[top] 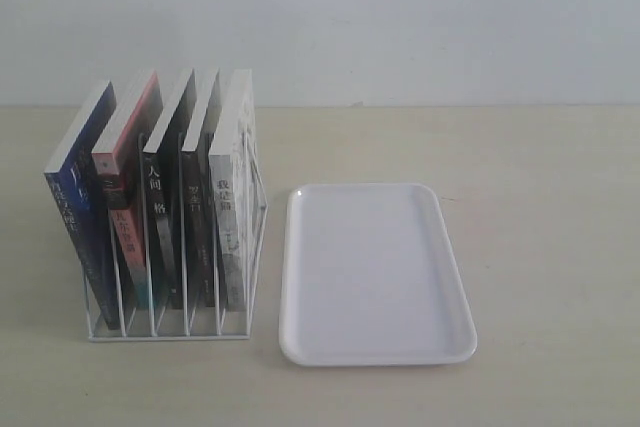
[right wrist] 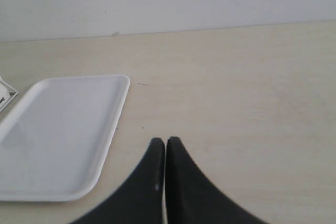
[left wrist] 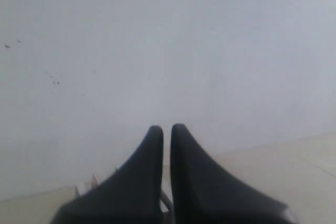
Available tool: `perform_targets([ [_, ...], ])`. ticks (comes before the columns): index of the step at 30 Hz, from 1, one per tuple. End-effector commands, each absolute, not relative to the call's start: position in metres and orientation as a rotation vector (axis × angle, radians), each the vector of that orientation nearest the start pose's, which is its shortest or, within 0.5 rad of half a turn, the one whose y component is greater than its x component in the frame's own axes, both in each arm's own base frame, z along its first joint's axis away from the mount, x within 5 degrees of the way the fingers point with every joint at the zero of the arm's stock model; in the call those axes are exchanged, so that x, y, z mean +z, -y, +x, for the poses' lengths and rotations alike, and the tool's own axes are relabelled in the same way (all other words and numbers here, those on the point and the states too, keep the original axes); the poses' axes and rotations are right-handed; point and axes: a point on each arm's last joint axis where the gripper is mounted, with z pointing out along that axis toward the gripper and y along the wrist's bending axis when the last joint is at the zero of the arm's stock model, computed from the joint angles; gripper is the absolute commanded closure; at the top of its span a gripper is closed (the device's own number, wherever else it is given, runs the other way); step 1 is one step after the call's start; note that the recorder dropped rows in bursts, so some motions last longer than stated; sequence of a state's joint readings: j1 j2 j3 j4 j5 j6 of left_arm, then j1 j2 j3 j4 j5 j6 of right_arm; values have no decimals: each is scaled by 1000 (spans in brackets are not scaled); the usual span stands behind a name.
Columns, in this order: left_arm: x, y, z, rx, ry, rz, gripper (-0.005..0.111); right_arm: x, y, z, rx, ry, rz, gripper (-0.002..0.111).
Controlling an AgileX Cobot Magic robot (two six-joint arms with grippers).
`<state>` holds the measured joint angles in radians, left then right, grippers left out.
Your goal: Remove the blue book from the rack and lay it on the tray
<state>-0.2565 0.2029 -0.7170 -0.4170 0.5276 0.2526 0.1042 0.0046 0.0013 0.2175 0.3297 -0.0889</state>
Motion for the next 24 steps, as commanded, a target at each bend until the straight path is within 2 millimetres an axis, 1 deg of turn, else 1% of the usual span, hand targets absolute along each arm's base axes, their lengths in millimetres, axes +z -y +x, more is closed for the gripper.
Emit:
perform_targets([
  [1, 438, 35, 32, -450, -1665, 398, 102, 185, -12, 53, 214, -1804, -35, 108],
  [3, 452, 37, 53, -440, -1773, 370, 102, 185, -12, 53, 214, -1804, -35, 108],
  [5, 456, 40, 75, -437, -1850, 324, 102, 185, -12, 53, 214, -1804, -35, 108],
  [9, 446, 50, 120, -399, -2003, 331, 102, 185, -12, 53, 214, -1804, -35, 108],
  [11, 443, 51, 135, -358, -2056, 328, 102, 185, -12, 53, 214, -1804, -35, 108],
  [13, 441, 50, 149, -326, -2089, 264, 102, 185, -12, 53, 214, -1804, -35, 108],
  [15, 441, 50, 155, -329, -2097, 218, 102, 185, -12, 53, 214, -1804, -35, 108],
  [17, 439, 53, 159, -346, -2101, 217, 102, 185, -12, 53, 214, -1804, -35, 108],
  [21, 440, 61, 158, -369, -2085, 262, 102, 185, -12, 53, 214, -1804, -35, 108],
  [24, 440, 73, 154, -442, -2079, 321, 102, 185, -12, 53, 214, -1804, -35, 108],
])
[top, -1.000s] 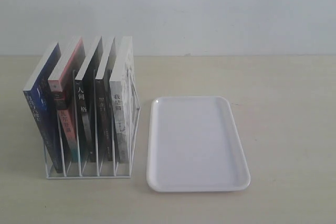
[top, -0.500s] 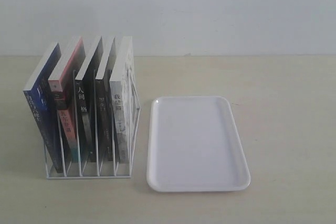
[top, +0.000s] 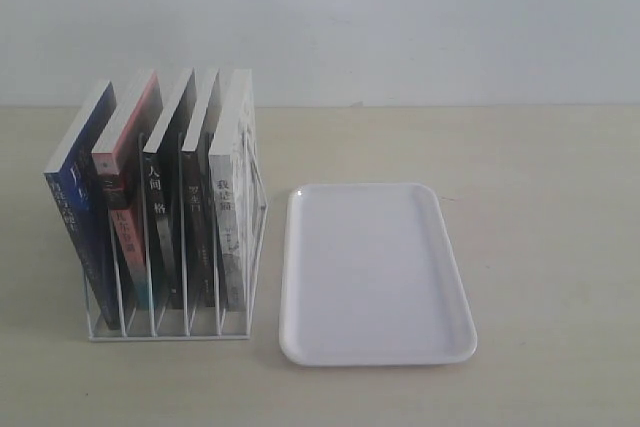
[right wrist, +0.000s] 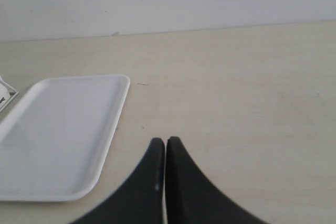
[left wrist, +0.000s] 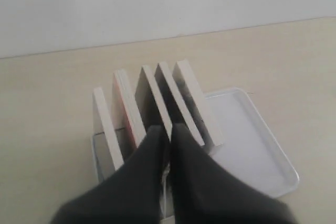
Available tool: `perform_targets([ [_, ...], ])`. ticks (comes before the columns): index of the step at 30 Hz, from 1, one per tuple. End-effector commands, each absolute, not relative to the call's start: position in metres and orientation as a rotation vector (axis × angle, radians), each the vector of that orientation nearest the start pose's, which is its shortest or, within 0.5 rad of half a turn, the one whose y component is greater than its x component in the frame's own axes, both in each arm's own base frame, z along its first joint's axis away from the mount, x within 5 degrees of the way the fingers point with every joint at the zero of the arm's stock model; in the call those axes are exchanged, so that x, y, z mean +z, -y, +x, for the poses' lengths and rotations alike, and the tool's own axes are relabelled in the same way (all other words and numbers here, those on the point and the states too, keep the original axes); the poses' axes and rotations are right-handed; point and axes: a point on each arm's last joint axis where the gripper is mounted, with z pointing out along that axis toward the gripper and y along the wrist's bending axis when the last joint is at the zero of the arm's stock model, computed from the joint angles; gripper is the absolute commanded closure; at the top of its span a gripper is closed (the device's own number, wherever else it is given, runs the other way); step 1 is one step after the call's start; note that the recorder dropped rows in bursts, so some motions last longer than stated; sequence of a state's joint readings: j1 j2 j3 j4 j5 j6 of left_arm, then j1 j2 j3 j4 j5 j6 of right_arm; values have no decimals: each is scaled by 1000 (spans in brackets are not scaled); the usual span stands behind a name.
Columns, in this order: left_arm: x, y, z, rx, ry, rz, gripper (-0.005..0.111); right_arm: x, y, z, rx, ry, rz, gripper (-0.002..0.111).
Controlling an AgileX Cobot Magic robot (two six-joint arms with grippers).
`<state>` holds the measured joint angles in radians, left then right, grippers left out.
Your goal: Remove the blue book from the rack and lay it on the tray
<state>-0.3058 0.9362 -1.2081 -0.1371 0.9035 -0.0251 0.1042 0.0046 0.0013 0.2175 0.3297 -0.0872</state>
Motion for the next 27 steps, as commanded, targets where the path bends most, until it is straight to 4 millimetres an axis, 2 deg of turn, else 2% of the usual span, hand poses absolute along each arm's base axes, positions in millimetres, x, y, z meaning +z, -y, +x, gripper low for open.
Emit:
perform_targets([
  [1, 440, 78, 153, -466, -2077, 349, 102, 185, -12, 53, 214, -1804, -35, 108],
  [6, 433, 108, 150, -570, -2104, 487, 102, 185, -12, 53, 214, -1804, -35, 108],
  [11, 417, 140, 154, -549, -2159, 630, 102, 185, -12, 53, 214, -1804, -35, 108],
  [15, 400, 162, 164, -404, -2197, 779, 102, 185, -12, 53, 214, -1804, -35, 108],
  [18, 391, 171, 177, -319, -2328, 813, 102, 185, -12, 53, 214, -1804, -35, 108],
  [22, 392, 187, 200, -231, -2427, 795, 102, 185, -11, 53, 214, -1799, -34, 108],
  [24, 400, 188, 217, -122, -2402, 650, 102, 185, -11, 53, 214, -1803, -35, 108],
  [27, 403, 180, 227, -20, -2376, 444, 102, 185, -11, 53, 214, -1803, -35, 108],
])
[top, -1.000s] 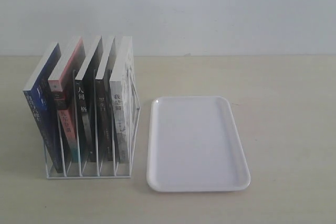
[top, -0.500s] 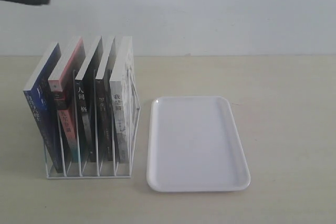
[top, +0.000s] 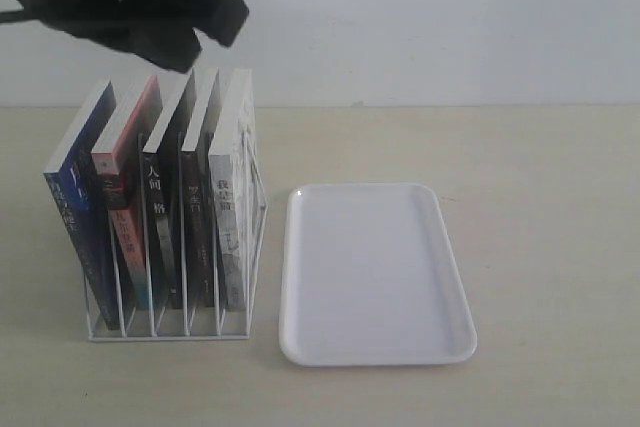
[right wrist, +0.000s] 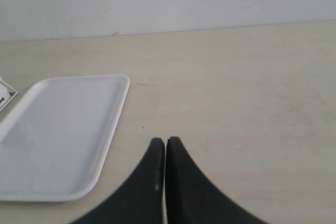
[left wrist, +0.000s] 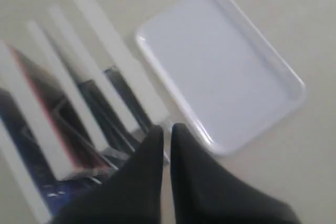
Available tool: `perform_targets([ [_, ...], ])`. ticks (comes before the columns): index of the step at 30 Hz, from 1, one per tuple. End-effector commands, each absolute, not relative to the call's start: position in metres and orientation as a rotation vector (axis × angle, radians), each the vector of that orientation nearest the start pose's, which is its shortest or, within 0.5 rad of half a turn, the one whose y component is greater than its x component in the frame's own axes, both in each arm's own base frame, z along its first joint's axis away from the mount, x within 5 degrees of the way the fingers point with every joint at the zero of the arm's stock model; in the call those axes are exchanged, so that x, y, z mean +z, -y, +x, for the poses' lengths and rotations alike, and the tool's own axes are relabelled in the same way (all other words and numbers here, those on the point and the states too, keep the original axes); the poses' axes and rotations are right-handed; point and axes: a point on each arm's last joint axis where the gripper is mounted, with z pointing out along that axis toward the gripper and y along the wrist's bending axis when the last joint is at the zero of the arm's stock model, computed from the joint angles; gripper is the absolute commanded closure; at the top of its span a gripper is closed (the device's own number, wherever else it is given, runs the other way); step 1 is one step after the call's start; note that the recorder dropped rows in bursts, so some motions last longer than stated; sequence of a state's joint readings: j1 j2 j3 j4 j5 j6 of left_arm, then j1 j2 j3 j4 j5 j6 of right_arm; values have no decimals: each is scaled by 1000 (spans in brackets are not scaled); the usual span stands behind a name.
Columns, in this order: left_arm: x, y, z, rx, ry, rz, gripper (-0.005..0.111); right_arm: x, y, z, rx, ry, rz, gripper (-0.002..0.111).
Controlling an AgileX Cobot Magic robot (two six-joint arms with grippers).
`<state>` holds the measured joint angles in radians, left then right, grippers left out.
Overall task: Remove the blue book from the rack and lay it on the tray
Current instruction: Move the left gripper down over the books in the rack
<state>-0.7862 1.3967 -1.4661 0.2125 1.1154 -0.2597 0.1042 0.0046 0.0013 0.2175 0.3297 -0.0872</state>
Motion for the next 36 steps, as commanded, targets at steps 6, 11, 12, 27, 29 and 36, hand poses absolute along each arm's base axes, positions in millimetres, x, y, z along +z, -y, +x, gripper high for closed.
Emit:
perform_targets([
  [6, 387, 201, 235, -191, -2444, 338, 102, 185, -11, 53, 214, -1803, -35, 108],
  [11, 364, 219, 253, -187, -2454, 320, 102, 185, -11, 53, 214, -1803, -35, 108],
  [12, 360, 221, 256, -180, -2466, 318, 102, 185, -11, 53, 214, -1803, -35, 108],
  [27, 343, 224, 267, -64, -2489, 278, 61, 185, -11, 53, 214, -1803, -35, 108],
  [29, 342, 224, 267, -65, -2493, 276, 61, 185, -11, 53, 214, -1803, -35, 108],
  [36, 326, 230, 274, -28, -2534, 284, 61, 185, -11, 53, 214, -1803, -35, 108],
])
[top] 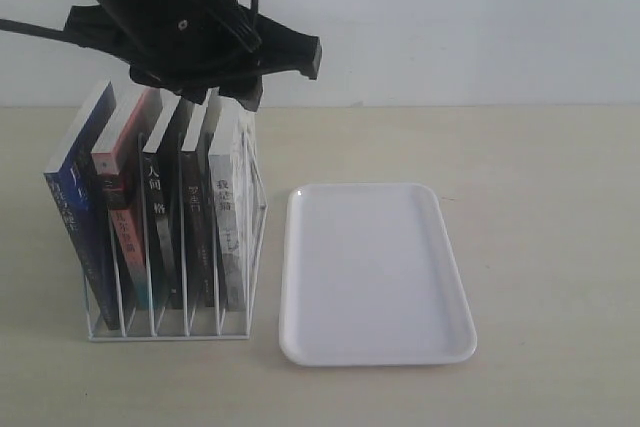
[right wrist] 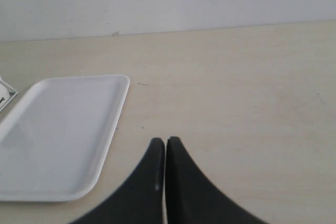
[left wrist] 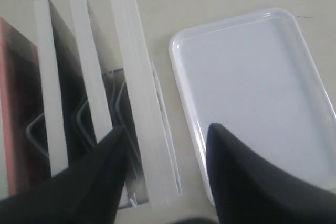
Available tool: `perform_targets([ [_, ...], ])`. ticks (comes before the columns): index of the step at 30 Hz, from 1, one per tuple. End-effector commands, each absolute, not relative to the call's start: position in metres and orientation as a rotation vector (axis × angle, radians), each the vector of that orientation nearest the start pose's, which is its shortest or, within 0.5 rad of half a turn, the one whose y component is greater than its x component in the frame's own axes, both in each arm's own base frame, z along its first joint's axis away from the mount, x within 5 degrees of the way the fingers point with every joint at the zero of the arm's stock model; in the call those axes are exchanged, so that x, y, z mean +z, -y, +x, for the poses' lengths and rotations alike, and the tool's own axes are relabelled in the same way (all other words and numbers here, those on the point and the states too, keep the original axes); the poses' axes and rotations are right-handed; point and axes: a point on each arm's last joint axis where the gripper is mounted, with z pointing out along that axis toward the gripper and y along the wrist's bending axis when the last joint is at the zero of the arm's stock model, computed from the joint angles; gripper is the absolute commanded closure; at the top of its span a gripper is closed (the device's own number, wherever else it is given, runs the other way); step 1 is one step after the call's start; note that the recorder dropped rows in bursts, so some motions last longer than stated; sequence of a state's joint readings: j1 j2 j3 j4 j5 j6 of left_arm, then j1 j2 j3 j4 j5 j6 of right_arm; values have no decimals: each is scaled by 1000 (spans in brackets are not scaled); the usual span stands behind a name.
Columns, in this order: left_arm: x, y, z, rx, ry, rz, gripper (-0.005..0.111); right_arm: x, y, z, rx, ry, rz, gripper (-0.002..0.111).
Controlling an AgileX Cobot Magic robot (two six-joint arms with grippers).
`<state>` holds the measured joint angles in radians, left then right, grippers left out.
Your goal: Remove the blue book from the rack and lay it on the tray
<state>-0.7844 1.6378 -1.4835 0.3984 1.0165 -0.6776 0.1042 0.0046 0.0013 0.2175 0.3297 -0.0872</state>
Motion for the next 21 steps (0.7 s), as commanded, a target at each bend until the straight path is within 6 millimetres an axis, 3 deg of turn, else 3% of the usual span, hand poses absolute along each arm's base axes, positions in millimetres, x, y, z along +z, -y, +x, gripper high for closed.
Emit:
perform_targets([
  [1, 324, 231, 274, -23, -2542, 285, 61, 185, -11, 53, 214, -1803, -35, 108],
  [21, 315, 231, 276, 33, -2583, 286, 61, 185, -12, 53, 214, -1803, -35, 108],
])
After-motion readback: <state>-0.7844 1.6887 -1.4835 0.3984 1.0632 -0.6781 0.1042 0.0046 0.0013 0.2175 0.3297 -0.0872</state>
